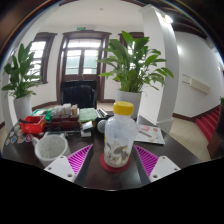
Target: Pour water
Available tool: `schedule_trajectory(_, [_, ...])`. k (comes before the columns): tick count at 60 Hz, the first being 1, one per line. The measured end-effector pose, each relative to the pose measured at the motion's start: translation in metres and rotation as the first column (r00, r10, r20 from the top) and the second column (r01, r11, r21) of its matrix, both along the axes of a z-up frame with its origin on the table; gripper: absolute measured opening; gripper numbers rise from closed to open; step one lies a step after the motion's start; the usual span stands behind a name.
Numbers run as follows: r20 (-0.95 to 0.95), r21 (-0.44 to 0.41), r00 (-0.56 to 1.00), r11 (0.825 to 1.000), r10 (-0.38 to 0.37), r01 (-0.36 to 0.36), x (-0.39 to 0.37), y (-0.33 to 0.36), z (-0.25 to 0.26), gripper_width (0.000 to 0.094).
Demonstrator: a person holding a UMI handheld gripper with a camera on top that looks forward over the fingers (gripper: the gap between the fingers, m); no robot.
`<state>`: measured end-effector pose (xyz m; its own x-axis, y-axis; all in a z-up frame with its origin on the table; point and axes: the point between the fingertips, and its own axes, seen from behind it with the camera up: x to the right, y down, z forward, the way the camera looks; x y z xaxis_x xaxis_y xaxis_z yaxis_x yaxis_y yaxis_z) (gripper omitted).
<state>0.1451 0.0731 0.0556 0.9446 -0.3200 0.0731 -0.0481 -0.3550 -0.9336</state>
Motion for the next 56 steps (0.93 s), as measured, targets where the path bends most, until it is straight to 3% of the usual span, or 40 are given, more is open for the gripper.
schedule_trajectory(13, [-0.045, -0.043, 0.997, 0.997, 0.059, -0.061, -0.053, -0.095, 0.021, 0.0796])
schedule_trajectory(24, [-0.058, -0.021, 0.994, 0.995, 0.091, -0.092, -0.084, -0.160, 0.062, 0.0795])
schedule_trajectory(38, [-0.062, 0.062, 0.989, 0.990, 0.131, -0.127, -0.113, -0.194, 0.114, 0.0792])
schedule_trajectory(56, [-0.013, 0.060, 0.988, 0.986, 0.155, -0.154, -0.128, -0.216, 0.131, 0.0790])
